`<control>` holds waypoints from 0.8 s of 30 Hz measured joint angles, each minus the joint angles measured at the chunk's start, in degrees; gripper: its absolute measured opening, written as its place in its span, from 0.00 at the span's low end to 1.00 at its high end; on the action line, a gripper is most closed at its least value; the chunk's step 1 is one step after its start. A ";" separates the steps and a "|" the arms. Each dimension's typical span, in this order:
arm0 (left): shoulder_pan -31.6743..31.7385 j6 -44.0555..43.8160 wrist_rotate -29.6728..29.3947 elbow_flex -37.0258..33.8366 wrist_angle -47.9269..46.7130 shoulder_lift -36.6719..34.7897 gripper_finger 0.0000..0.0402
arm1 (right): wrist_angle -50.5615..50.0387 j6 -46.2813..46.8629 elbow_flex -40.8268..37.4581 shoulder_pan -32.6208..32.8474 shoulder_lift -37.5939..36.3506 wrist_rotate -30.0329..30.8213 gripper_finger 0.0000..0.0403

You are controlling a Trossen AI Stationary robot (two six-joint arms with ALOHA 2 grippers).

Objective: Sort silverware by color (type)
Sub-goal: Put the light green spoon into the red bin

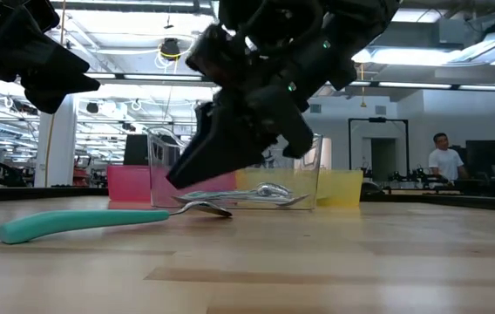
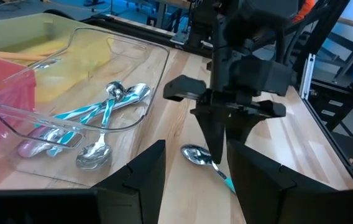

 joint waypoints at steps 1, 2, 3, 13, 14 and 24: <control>0.01 0.00 0.00 0.00 -0.07 0.01 0.39 | -0.55 0.00 0.00 0.00 0.00 0.02 0.37; 0.01 0.00 0.00 0.00 -0.07 0.01 0.39 | -0.87 0.00 0.00 -0.07 0.02 0.02 0.38; 0.00 0.00 0.00 0.00 -0.05 -0.01 0.39 | -0.79 0.00 0.00 -0.19 0.04 0.01 0.39; 0.01 -0.26 0.00 0.00 -0.05 -0.02 0.39 | -2.99 0.58 0.00 -0.31 0.63 -0.07 0.40; 0.01 -0.32 0.02 0.00 -0.17 -0.02 0.39 | -3.47 1.24 0.00 -0.31 0.63 -0.11 0.40; 0.01 -1.29 0.12 0.00 -0.95 0.01 0.39 | -9.00 6.60 0.13 2.78 0.05 -0.09 0.38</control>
